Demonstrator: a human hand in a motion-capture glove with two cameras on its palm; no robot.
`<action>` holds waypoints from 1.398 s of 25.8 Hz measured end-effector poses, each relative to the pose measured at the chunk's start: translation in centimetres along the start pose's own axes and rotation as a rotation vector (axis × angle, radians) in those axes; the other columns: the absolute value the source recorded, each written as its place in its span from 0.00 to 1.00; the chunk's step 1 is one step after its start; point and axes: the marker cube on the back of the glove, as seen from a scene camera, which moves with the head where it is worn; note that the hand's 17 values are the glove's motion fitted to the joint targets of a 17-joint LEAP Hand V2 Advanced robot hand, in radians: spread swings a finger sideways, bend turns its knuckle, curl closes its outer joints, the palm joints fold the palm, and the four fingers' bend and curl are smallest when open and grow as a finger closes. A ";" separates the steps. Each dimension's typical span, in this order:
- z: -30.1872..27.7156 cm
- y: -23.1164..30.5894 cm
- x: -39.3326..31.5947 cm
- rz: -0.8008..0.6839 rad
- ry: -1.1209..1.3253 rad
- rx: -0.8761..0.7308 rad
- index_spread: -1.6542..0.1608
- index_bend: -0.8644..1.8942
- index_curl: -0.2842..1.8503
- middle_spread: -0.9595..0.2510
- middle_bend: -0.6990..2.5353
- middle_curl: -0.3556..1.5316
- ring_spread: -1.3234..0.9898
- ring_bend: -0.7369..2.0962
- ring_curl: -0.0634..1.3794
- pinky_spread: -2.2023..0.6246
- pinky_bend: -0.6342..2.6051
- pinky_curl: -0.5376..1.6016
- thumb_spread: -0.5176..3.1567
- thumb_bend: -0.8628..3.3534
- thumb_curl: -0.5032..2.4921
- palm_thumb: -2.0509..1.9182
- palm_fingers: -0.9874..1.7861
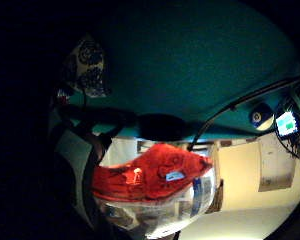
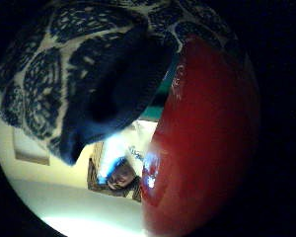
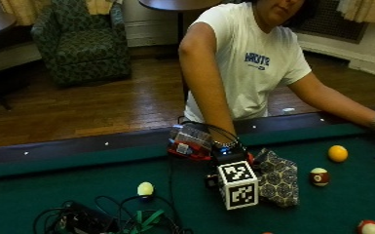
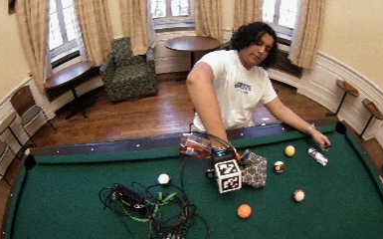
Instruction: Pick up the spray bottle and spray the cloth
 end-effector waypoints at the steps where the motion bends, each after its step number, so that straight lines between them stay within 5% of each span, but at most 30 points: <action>1: 0.1 -0.1 0.0 0.000 -0.003 -0.002 0.75 0.41 0.43 0.61 0.39 0.50 0.48 0.52 0.39 0.67 0.35 0.45 0.24 0.20 0.45 0.75 0.84; 13: -2.2 2.9 -0.9 -0.078 -0.046 0.069 0.75 0.41 0.43 0.61 0.39 0.50 0.48 0.52 0.39 0.67 0.35 0.45 0.24 0.20 0.45 0.75 0.84; 26: -10.4 13.6 -9.4 -0.511 -0.113 0.440 0.75 0.40 0.44 0.61 0.39 0.50 0.48 0.52 0.39 0.67 0.35 0.45 0.25 0.20 0.45 0.75 0.84; 36: -12.1 19.2 -19.8 -1.010 -0.230 0.586 0.74 0.40 0.44 0.61 0.39 0.50 0.48 0.52 0.39 0.67 0.35 0.45 0.25 0.20 0.46 0.75 0.84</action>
